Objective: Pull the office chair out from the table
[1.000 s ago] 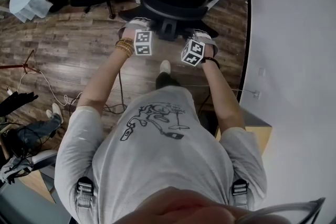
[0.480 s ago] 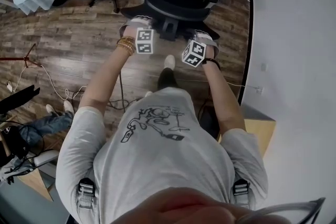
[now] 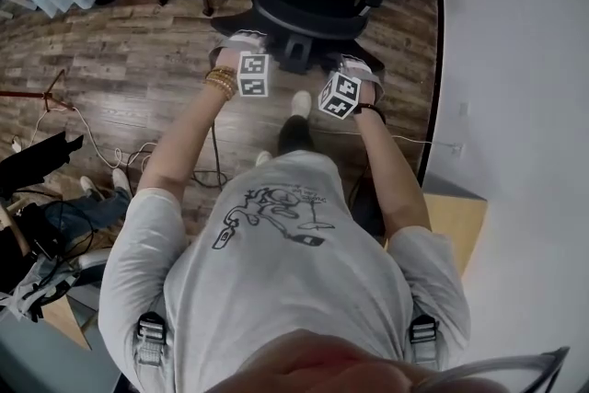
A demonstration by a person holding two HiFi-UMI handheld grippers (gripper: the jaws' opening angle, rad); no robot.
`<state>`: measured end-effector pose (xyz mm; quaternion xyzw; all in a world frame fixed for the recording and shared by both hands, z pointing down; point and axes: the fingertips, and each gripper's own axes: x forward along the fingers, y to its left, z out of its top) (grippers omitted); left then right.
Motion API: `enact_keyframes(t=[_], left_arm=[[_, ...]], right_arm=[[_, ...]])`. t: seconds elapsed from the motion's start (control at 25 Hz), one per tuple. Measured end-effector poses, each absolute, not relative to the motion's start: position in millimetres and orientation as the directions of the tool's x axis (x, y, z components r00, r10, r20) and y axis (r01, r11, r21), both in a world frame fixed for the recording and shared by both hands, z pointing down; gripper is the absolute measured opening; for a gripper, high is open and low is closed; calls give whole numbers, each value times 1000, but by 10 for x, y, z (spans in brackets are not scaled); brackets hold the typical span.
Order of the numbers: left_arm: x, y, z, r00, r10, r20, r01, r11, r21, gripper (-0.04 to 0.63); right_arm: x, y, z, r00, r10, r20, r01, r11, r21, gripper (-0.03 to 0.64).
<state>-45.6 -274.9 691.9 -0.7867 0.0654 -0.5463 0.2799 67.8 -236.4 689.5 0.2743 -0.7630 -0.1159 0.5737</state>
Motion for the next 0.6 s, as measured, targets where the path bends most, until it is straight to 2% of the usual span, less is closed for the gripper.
enact_keyframes(t=[0.6], left_arm=[[-600,-1702,7010,398,-417,817,199,-830,-521,101]], right_arm=[[550,-1389,6995,-203,-550,810,-294,824,485,110]])
